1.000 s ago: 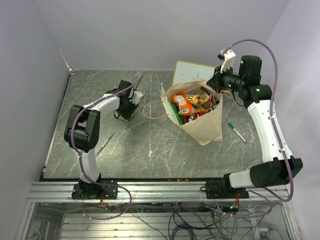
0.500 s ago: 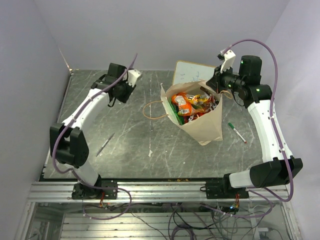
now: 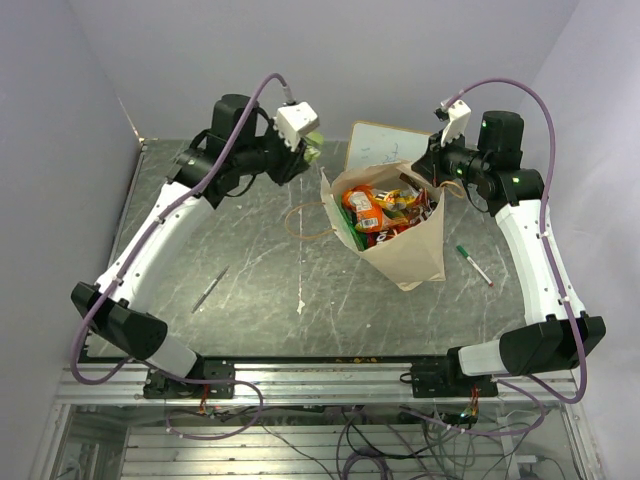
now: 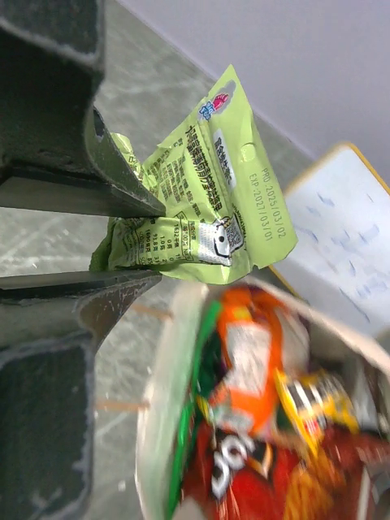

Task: Place the snacks into the paper bag
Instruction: Place the snack in the paper bag.

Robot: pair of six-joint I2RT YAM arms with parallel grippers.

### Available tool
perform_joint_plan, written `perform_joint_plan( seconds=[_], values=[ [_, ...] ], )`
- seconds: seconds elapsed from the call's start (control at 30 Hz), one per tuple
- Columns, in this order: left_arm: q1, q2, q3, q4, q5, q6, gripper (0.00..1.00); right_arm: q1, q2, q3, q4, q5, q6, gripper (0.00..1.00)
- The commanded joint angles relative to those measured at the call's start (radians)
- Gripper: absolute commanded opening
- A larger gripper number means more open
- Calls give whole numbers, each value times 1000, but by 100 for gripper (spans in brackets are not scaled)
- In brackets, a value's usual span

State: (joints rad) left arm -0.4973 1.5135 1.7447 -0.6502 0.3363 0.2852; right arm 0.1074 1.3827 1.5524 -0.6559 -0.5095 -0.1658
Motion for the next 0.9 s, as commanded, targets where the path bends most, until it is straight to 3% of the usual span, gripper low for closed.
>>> perform_joint_plan(
  seconds=[0.0,0.23,0.43,0.87],
  values=[
    [-81,37,69,23,147,-54,23,-6,-3,17,-13,-29,6,0],
    [-219,175,179,-1,176,-54,22,-7,-3,12,-8,-9,11,0],
    [-305,282,256,7,158,-11,22,-6,-8,11,2,119,20,0],
    [-329,489,395,8,87,27,24,-7,-25,-7,8,95,18,0]
  ],
)
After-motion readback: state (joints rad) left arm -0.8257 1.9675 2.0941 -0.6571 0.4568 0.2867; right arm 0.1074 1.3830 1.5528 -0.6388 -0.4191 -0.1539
